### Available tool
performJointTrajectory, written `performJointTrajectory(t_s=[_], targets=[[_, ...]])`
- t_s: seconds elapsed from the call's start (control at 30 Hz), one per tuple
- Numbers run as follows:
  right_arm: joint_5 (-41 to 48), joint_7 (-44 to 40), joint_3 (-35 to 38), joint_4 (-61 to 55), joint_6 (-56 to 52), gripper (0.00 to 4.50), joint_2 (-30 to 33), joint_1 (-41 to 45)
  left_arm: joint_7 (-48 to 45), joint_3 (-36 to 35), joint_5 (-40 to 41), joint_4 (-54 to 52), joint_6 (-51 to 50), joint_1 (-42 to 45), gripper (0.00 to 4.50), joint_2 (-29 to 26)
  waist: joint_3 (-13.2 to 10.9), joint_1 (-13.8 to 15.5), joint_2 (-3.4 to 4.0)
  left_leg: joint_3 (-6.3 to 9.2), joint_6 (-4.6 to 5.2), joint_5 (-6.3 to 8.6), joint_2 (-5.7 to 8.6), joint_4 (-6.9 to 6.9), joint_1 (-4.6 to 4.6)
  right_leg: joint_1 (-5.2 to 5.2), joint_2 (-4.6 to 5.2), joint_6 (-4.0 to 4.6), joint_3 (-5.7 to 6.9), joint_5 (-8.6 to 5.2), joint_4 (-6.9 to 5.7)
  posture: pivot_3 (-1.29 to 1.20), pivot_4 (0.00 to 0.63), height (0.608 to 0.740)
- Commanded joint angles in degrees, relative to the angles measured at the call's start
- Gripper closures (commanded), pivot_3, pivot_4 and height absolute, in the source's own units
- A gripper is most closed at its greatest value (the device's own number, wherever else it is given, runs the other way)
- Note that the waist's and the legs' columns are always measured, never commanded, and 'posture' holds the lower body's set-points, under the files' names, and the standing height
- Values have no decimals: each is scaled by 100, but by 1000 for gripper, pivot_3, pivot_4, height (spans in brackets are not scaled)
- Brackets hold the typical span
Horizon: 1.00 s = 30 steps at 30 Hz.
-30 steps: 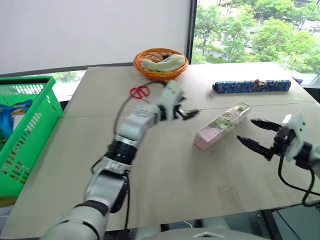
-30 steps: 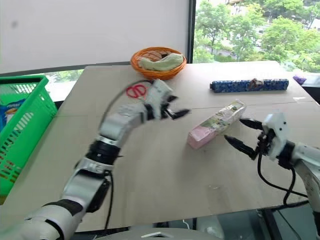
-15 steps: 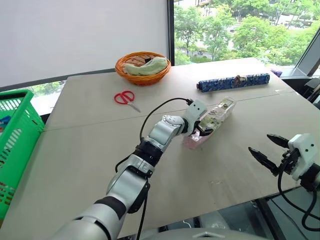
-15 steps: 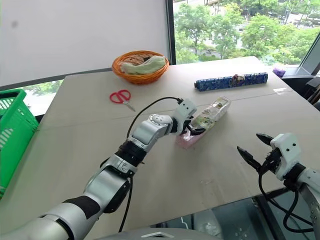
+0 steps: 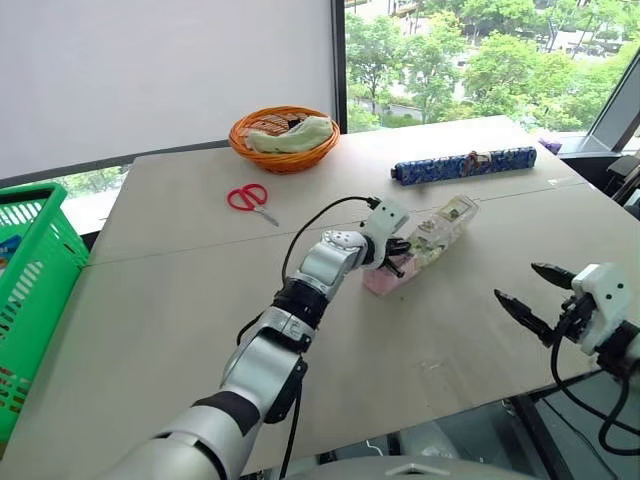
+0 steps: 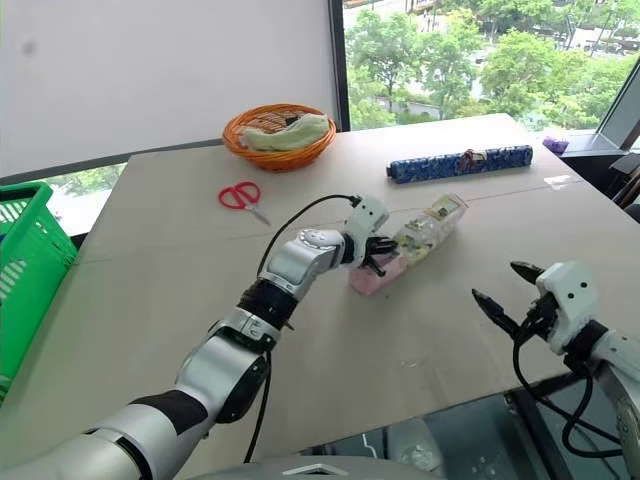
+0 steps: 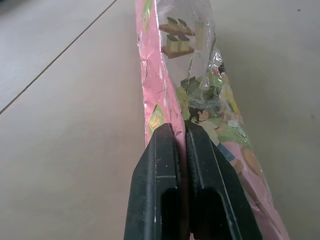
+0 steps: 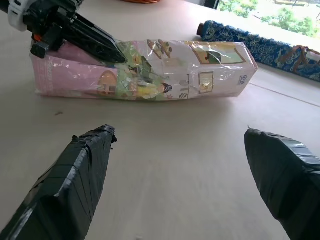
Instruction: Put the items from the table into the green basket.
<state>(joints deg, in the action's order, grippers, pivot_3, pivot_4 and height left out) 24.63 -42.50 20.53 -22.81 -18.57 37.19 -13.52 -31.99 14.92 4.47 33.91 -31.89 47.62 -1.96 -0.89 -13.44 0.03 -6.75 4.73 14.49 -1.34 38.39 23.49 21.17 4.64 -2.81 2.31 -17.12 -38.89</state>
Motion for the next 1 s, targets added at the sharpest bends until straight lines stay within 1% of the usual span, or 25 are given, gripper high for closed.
performJointTrajectory(t_s=[0.03, 0.1, 0.17, 0.23, 0.33, 0.4, 0.5, 0.53, 0.63, 0.67, 0.77, 0.87, 0.93, 1.0], targets=[[72, -63, -116, -103, 32, 0, 94, 358, 375, -626, 70, -11, 282, 341, 4452, -245, -3, -11, -3, 0, 0, 0, 0, 0, 0, 0, 0, 0, 0, 0, -1, -352, 0, 740], [83, -89, -245, -110, 7, 0, 78, 552, 594, -889, 57, -13, 436, 459, 4452, -435, -8, -25, -3, 1, 0, 0, -1, 0, 0, 3, -4, 0, -2, 0, -3, -340, 0, 740], [141, -94, -436, -135, -61, 0, 31, 859, 961, -1224, 1, -80, 622, 637, 4452, -784, -17, -25, -2, 6, -1, -1, -2, -1, 3, 6, -6, 0, -2, 0, -6, -302, 0, 740], [259, -122, -655, -179, -114, 0, -41, 1266, 1394, -1621, -51, -111, 784, 887, 4452, -1257, -29, -9, -6, 10, -6, -5, -1, -1, 9, 14, -9, 1, -6, 1, -8, -275, 0, 740], [823, -358, -890, -356, -141, 0, -261, 1896, 2052, -2163, -203, -91, 935, 1204, 4452, -2120, -39, 14, -16, 10, -21, -13, 0, -2, 22, 27, -8, 0, -6, 1, -7, -235, 0, 740], [1049, -568, -1066, -414, -197, 0, -287, 2248, 2326, -2451, -240, -193, 853, 1290, 4452, -2646, -41, 35, -18, 9, -21, -14, 0, -7, 26, 32, -8, 0, -6, 1, -5, -205, 0, 740], [1362, -737, -1306, -445, -399, 0, -327, 2709, 2618, -2717, -442, -388, 765, 1246, 4452, -3425, -44, 182, -25, 13, -21, -13, 1, -12, 30, 32, -6, -1, -4, 1, 4, -168, 0, 740], [1460, -763, -1421, -439, -492, 0, -372, 2911, 2713, -2799, -583, -495, 711, 1122, 4452, -3769, -48, 221, -31, 14, -21, -13, 2, -12, 31, 33, -4, -1, -3, 1, 4, -140, 0, 740], [1639, -805, -1667, -363, -665, 0, -507, 3364, 2813, -2995, -783, -912, 426, 663, 4452, -4428, -52, 435, -48, 15, -22, -14, 3, -9, 32, 34, -1, -1, 1, 1, 2, -80, 0, 740], [1689, -854, -1744, -291, -699, 0, -565, 3530, 2809, -3101, -812, -1098, 257, 409, 4452, -4593, -54, 516, -51, 14, -23, -14, 3, -7, 32, 35, -1, -1, 1, 1, 0, -69, 0, 740], [1756, -935, -1853, -112, -749, 0, -684, 3855, 2809, -3334, -847, -1522, -92, -202, 4452, -4861, -44, 810, -76, 14, -25, -13, 4, -4, 31, 38, 4, -1, 7, 1, -5, -50, 0, 740], [1873, -965, -1897, 42, -817, 0, -816, 4094, 2743, -3626, -824, -1736, -196, -792, 4452, -5067, -35, 1055, -99, 18, -28, -12, 6, -4, 32, 42, 14, 2, 18, 2, -7, -21, 0, 740], [1902, -1008, -1916, 109, -842, 0, -856, 4156, 2757, -3768, -794, -1740, -209, -1004, 4452, -5131, -29, 1182, -121, 22, -51, 1, 10, -4, 34, 42, 24, 3, 29, 2, -7, -1, 0, 740], [1899, -1071, -1932, 138, -853, 0, -853, 4188, 2782, -3839, -791, -1739, -206, -1106, 4452, -5162, -28, 1294, -144, 28, -55, 3, 14, -5, 38, 41, 30, 4, 37, 2, -4, -1, 0, 740]])
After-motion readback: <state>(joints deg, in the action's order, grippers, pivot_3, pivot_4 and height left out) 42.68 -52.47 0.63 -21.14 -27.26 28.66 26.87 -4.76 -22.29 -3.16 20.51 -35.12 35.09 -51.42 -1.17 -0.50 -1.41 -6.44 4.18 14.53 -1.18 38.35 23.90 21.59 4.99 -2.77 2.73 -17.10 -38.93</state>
